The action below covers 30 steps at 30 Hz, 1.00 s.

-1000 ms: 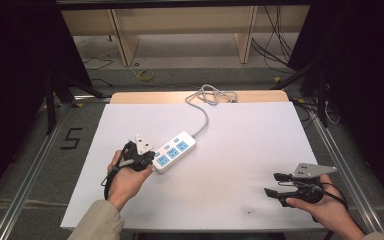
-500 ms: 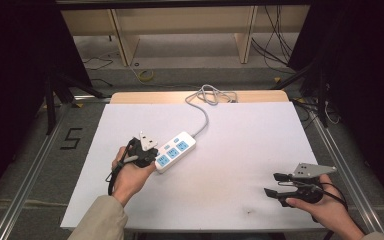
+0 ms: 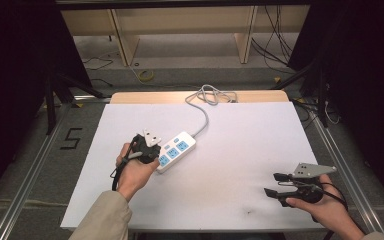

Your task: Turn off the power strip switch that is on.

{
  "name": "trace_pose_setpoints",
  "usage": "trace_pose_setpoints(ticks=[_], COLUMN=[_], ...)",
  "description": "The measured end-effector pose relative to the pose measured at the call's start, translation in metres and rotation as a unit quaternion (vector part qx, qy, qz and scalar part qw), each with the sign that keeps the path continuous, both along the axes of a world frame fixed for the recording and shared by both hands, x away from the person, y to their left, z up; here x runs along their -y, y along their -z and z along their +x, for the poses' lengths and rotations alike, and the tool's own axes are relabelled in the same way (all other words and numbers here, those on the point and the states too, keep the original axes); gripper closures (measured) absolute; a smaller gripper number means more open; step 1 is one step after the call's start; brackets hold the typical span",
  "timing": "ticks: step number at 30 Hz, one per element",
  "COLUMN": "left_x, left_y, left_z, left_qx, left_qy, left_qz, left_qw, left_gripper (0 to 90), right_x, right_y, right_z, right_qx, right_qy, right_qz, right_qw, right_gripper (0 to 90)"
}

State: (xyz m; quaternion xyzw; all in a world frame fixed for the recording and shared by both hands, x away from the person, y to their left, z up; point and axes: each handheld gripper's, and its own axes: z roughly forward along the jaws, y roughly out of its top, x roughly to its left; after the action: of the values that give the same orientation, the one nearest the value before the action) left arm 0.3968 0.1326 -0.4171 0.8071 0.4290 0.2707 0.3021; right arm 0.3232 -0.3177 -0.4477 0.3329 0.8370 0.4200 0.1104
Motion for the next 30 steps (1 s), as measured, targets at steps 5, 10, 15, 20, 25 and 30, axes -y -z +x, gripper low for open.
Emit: trace_pose_setpoints(ticks=[5,10,15,20,25,30], left_x=[0.003,0.005,0.008,0.011,0.013,0.015], left_y=[0.0,0.001,0.002,0.002,0.002,0.003], left_z=[0.003,0.005,0.008,0.012,0.016,0.021], left_qx=[0.0,-0.004,-0.007,-0.012,-0.013,-0.018], left_qy=[0.002,0.003,0.003,0.005,0.005,0.005], left_qz=[0.002,0.002,0.004,0.006,0.006,0.008], left_qw=[1.0,1.0,1.0,0.9999,0.9999,0.9998], left_gripper=[89.9,89.9,89.9,89.8,89.9,89.9], right_x=[0.0,0.0,-0.001,-0.001,-0.001,-0.001], right_y=[0.0,0.0,0.0,0.0,0.0,0.0], right_z=[0.0,0.0,0.0,0.0,0.0,0.0], right_qx=[0.0,0.0,0.001,0.001,0.001,0.001], right_qy=[0.0,0.0,0.0,-0.001,-0.001,-0.002], right_qz=[0.001,-0.001,0.0,-0.001,-0.001,-0.001], right_qw=[1.0,1.0,1.0,1.0,1.0,1.0], right_gripper=[32.7,32.7,32.7,32.7,32.7,32.6])
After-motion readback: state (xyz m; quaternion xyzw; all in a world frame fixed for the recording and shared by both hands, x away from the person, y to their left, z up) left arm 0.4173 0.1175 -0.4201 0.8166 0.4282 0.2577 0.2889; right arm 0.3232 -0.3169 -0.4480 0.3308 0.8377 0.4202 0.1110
